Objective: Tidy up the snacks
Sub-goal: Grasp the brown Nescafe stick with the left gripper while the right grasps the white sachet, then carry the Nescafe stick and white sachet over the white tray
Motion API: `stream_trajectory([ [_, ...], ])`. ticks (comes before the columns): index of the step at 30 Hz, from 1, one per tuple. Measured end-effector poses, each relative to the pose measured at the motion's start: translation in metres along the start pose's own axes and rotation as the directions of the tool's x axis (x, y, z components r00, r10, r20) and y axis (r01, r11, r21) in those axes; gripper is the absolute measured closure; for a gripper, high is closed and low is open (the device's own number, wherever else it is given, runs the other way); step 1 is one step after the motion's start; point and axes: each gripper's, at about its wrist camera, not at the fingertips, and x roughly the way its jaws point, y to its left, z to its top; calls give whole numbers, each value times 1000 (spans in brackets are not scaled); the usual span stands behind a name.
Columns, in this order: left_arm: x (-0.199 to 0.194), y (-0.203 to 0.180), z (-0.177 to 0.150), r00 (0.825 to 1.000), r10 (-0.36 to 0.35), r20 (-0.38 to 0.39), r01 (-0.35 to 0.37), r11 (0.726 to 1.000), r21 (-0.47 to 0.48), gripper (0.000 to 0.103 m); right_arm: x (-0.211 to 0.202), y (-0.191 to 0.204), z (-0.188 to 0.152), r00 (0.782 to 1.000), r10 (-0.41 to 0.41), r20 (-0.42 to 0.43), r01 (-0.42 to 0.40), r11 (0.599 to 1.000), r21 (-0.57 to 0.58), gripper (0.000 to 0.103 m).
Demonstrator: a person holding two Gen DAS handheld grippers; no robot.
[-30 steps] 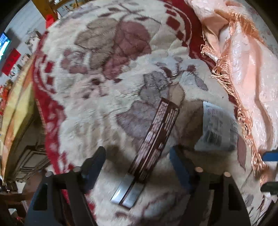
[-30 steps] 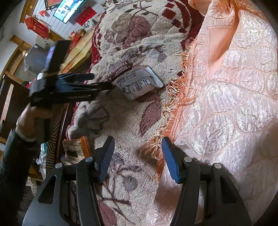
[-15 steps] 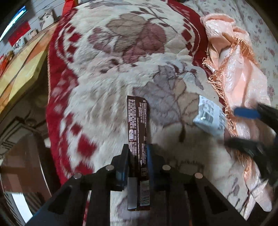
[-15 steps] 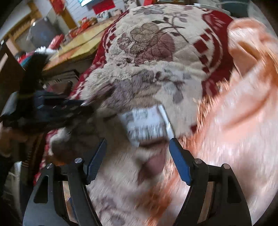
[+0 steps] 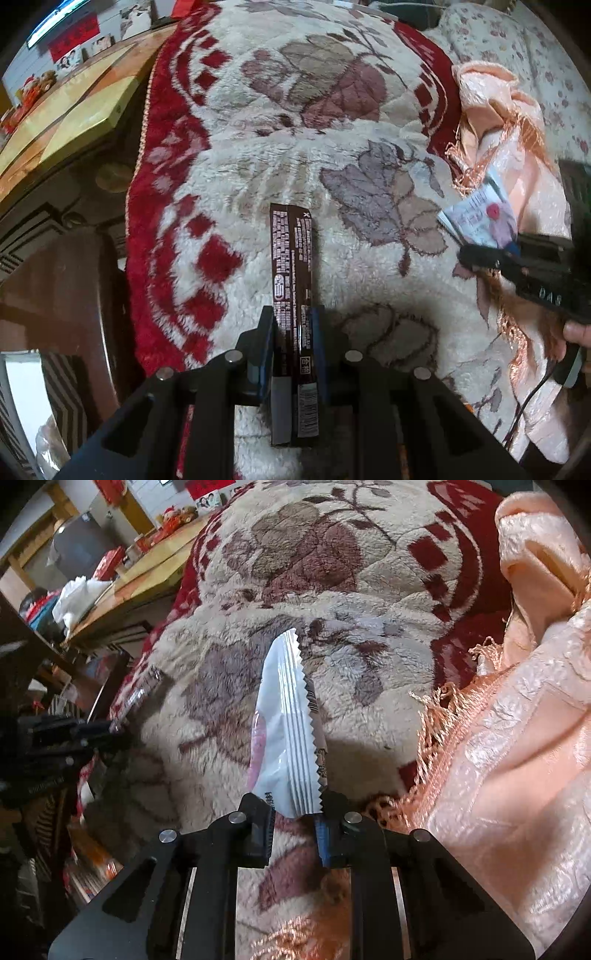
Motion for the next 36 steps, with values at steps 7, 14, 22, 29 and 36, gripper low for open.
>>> stream_trajectory([
  [7,-31,3,-4,999,2,44,-2,1000,-1,81,-32,30,-15,994,96,49,-95,995,-27,87],
  [14,-66,21,-29,997,21,77,-17,998,-54,81,-51,71,-29,989,138,47,-134,988,-72,87],
  [22,-101,41,-77,993,63,104,-50,991,-123,81,-56,123,-50,982,187,32,-182,976,-124,87],
  [29,-127,53,-112,985,109,134,-86,982,-171,81,-58,167,-62,978,211,9,-206,962,-177,87],
  [36,-150,70,-139,976,145,163,-106,967,-230,81,-63,207,-73,973,230,-5,-224,944,-243,87],
])
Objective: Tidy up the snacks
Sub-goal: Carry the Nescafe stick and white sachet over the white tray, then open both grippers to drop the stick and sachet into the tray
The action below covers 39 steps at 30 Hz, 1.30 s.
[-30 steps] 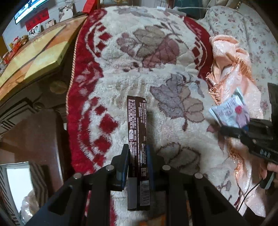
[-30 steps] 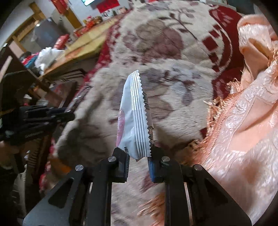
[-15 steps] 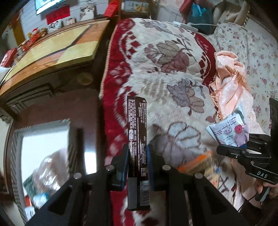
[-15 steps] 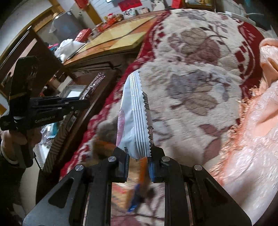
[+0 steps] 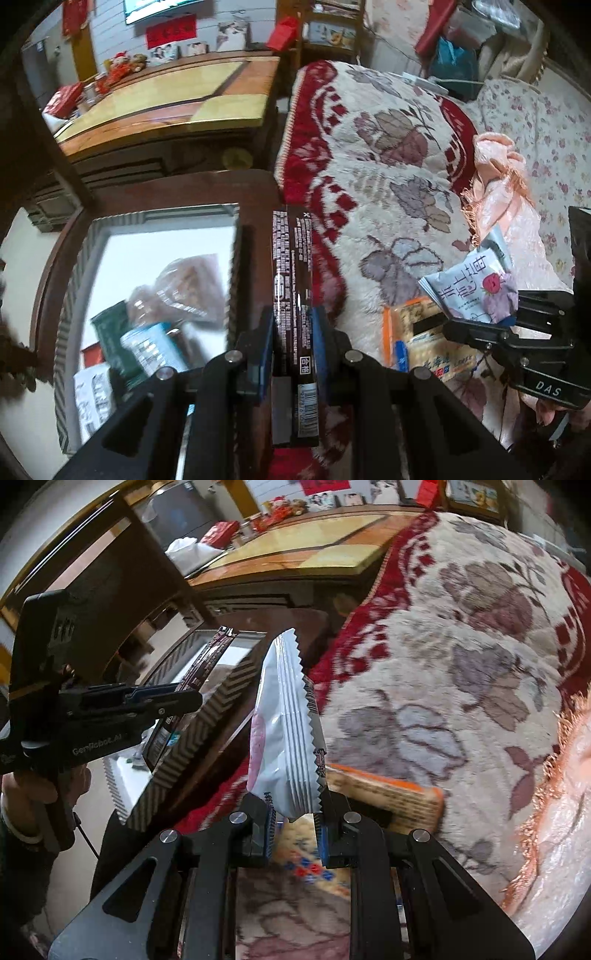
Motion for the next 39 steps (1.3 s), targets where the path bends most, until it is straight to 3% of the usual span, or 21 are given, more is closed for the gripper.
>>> stream_trajectory([
  [12,-26,39,-24,998,50,36,-47,995,-88,81,17,51,4,998,32,-47,-36,995,-89,87],
  [23,-36,94,-50,994,106,29,-98,972,-215,81,45,106,23,990,82,-112,-102,977,-189,87],
  [30,-36,125,-68,989,146,12,-137,951,-277,81,77,142,32,976,114,-186,-158,958,-241,87],
  [39,-33,159,-86,983,183,-14,-177,921,-348,81,123,187,37,942,164,-292,-249,927,-281,87],
])
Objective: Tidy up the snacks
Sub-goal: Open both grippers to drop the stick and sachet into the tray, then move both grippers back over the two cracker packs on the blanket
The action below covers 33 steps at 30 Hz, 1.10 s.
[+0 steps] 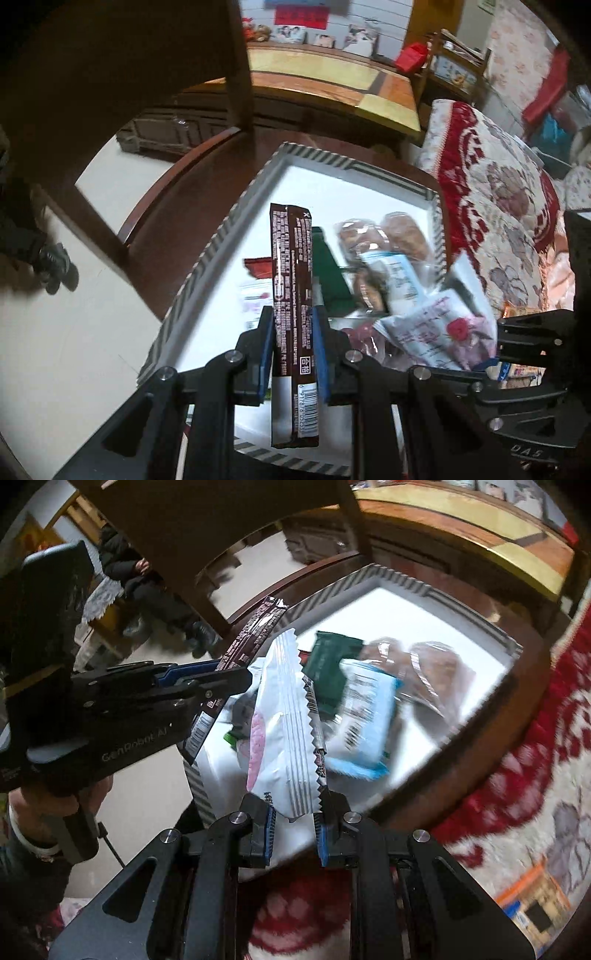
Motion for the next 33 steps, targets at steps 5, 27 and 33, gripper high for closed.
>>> stream_trajectory([
  [5,8,9,0,1000,8,-16,-9,1000,-24,81,23,7,20,999,21,-47,-22,1000,-6,87],
  [27,-19,-24,-2,995,62,78,-61,998,-15,27,-42,-9,-27,993,90,83,-99,988,119,63],
  [33,-30,-67,-5,995,0,102,-6,998,54,24,-82,-32,-64,991,32,128,-56,982,183,61],
])
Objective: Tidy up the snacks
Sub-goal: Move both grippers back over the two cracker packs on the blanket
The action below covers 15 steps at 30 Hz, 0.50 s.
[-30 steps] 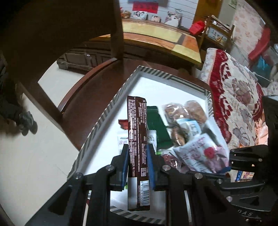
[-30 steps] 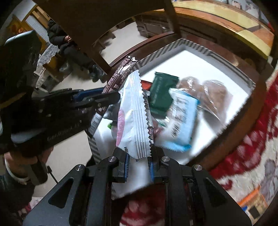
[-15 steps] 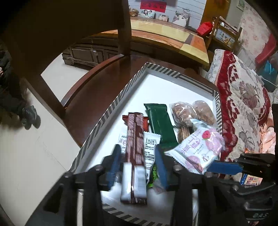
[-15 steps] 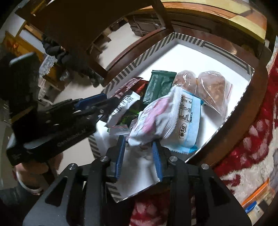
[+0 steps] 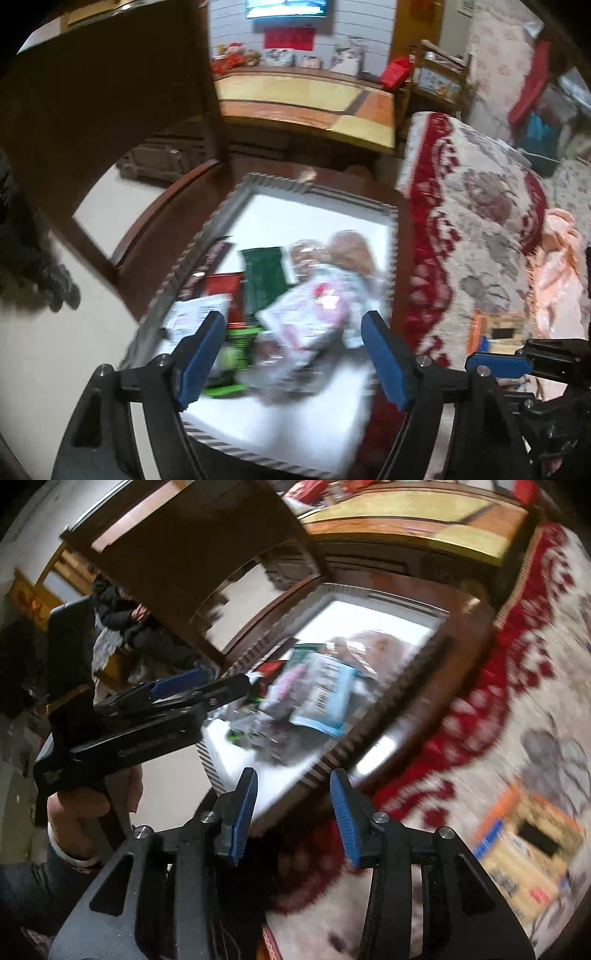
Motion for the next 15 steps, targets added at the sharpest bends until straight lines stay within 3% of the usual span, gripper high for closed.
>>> stream_trajectory([
  [3,-2,-23,-1,999,-33,-1,33,999,34,24,-20,-19,-13,999,-22,37,19,998,61,54],
  [11,2,-78,-8,995,-97,-38,101,988,117,24,-68,-69,-52,992,-92,86,76,981,176,54],
  [15,9,-101,-14,991,-115,-69,125,981,150,24,-84,-93,-79,990,-123,72,104,967,232,54],
])
